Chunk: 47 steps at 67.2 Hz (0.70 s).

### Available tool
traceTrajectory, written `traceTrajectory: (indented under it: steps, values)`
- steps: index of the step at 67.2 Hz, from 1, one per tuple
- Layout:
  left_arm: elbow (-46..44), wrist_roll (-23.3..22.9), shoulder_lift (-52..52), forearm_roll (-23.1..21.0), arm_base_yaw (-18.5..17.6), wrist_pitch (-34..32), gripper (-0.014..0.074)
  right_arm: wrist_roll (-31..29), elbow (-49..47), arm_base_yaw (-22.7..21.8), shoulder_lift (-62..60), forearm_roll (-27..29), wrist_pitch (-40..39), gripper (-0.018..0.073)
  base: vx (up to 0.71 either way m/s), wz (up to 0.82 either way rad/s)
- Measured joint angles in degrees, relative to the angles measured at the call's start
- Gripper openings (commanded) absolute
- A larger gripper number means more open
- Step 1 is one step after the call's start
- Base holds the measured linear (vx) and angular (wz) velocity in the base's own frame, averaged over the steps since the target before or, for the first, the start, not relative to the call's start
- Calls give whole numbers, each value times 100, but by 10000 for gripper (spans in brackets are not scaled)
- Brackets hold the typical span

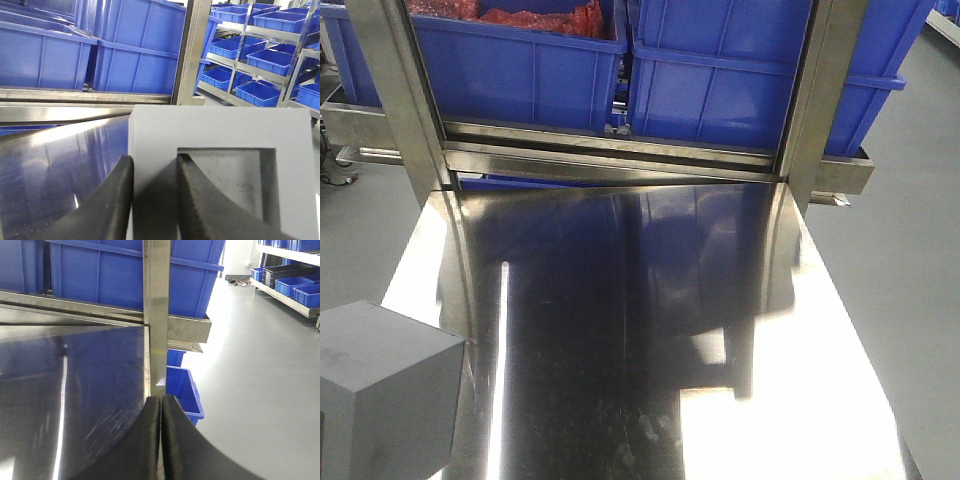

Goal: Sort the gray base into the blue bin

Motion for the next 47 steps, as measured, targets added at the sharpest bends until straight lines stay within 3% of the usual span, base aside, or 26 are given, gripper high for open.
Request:
traceTrajectory:
  steps: [47]
  values:
    - [0,0,0,0,0,6,-7,0,0,0,0,0,0,-5,-1,-7]
